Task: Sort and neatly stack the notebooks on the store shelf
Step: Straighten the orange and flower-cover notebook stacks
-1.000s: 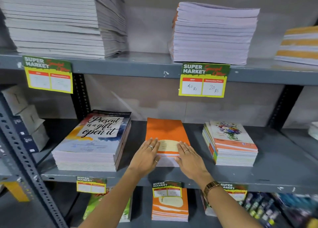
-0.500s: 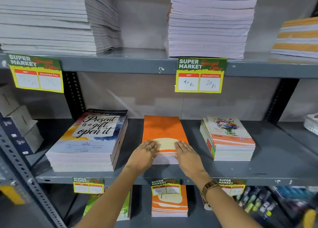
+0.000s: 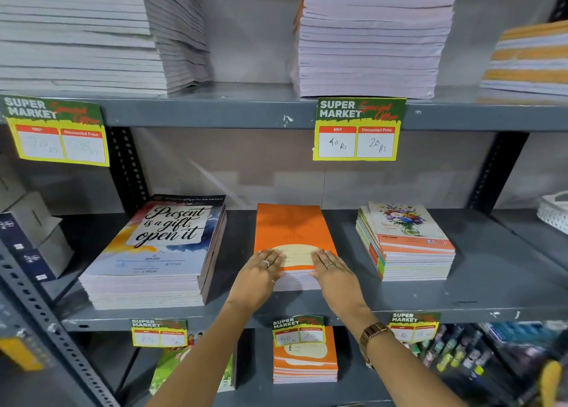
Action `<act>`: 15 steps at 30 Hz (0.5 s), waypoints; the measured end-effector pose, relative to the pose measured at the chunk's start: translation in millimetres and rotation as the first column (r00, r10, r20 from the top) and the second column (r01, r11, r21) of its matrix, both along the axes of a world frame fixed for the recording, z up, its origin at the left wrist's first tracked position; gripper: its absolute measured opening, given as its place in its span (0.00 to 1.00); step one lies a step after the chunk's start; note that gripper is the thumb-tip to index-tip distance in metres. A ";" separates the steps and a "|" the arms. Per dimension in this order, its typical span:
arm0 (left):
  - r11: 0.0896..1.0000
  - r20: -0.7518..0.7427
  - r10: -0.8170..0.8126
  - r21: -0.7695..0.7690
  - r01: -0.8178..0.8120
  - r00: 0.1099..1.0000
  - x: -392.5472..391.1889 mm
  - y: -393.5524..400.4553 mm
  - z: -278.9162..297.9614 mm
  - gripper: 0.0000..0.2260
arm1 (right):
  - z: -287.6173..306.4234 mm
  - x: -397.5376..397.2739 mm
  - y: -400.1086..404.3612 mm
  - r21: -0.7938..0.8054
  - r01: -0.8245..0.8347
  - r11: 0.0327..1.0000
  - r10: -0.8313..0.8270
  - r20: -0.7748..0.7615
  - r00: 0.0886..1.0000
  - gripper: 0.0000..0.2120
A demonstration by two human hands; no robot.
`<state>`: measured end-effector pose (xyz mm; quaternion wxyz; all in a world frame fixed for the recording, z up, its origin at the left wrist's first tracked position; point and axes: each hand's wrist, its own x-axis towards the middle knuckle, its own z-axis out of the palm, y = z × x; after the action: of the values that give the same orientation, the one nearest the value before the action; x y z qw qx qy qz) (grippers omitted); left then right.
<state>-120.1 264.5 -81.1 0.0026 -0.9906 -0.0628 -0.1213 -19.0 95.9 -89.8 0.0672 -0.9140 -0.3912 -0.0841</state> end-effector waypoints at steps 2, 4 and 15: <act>1.000 0.011 -0.004 -0.007 0.004 1.000 0.8 0.7 -1.4 0.21 | -0.3 -0.3 -0.2 0.003 0.003 1.000 -0.003 -0.004 1.000 0.25; 1.000 0.021 -0.005 -0.020 0.005 1.000 1.1 1.0 -2.7 0.21 | -0.4 -0.4 -0.3 0.010 0.003 1.000 -0.003 -0.006 1.000 0.25; 0.999 0.022 0.017 -0.043 -0.016 1.000 2.6 1.0 -5.3 0.21 | 1.0 -1.9 -0.4 0.022 -0.005 1.000 0.005 -0.012 1.000 0.25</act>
<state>-117.4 265.6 -86.3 -0.0181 -0.9884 -0.0738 -0.1312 -21.0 95.6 -88.8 0.0800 -0.9127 -0.3920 -0.0828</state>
